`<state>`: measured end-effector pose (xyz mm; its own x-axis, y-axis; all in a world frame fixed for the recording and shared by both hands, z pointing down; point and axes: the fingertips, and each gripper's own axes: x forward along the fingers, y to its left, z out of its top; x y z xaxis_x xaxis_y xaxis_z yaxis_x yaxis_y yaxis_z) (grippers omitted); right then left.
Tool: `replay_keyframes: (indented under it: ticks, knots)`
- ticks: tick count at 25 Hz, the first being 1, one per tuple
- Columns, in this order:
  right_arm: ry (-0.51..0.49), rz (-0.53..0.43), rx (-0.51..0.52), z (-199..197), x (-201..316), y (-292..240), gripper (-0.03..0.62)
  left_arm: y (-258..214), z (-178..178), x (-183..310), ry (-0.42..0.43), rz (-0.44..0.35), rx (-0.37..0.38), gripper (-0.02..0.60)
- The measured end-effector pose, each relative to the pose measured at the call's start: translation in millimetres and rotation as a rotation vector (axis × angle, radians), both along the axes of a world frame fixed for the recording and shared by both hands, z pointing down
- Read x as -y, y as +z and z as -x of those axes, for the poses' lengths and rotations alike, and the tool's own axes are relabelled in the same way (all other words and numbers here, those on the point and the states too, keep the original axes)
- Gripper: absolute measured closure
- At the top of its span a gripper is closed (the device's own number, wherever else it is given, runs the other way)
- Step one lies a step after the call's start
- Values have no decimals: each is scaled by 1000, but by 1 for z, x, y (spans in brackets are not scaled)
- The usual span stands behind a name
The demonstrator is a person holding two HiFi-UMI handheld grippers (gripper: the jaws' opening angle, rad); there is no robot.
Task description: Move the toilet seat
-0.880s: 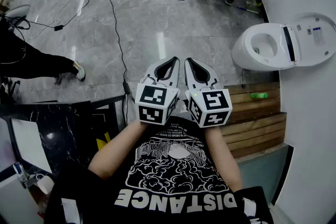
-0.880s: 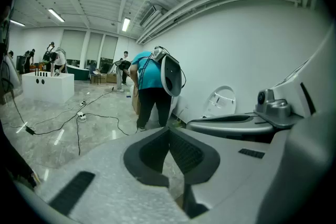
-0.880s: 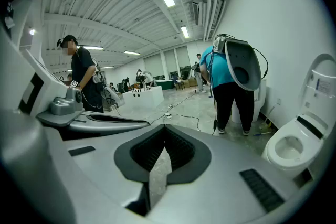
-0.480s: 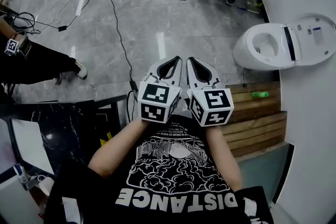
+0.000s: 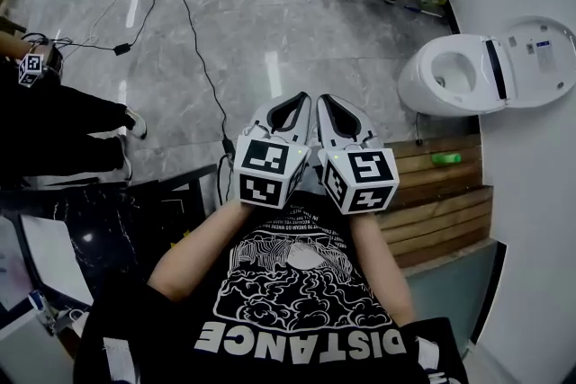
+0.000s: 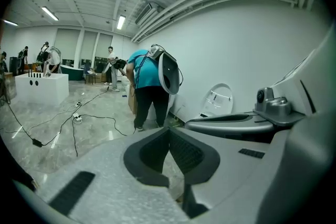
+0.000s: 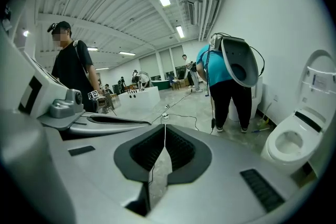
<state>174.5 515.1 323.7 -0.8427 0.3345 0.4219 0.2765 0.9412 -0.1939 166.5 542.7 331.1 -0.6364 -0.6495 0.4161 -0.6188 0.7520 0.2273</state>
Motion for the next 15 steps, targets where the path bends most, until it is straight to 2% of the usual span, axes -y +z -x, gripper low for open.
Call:
replay_keyframes:
  ticks: [6,15]
  knots:
    - [17,20,-10,32,18,12,574,7,33,18,10,16,4,568]
    - [29,34,-55,102,70,25,574,18,106,72,31,32,-23,568]
